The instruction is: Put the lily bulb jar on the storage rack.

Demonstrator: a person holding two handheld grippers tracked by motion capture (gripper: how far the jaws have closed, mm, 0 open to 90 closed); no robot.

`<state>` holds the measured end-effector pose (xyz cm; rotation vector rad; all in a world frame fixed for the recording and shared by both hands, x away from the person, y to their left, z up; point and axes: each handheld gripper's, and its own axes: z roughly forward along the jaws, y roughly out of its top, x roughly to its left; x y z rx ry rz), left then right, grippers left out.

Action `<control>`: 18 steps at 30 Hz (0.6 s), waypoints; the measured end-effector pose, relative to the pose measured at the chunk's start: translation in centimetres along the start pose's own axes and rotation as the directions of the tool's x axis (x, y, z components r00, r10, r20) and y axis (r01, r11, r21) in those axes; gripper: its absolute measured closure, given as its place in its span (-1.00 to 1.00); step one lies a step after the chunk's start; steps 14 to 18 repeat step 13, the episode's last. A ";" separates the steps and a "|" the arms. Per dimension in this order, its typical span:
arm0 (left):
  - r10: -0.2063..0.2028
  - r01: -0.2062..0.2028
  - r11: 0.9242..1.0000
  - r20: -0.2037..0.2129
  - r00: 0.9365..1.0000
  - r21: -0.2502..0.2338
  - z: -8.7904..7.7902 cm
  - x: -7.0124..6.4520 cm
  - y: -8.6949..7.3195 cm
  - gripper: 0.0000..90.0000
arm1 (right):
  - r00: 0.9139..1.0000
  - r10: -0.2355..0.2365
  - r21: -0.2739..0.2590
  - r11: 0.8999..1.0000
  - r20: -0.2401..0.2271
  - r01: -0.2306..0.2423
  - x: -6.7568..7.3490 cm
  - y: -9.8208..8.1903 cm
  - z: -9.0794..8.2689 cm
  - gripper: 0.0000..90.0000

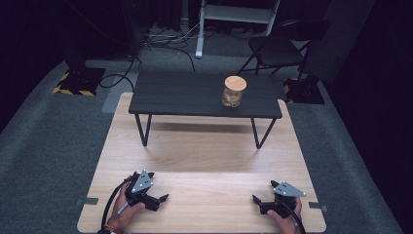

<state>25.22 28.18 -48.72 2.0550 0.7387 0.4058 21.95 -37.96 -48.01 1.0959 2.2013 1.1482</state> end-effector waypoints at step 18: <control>0.000 0.000 1.000 0.000 1.000 0.000 0.0 0.0 0.0 -0.99 | 1.000 0.001 0.000 1.000 0.003 -0.001 0.1 0.0 0.0 -0.98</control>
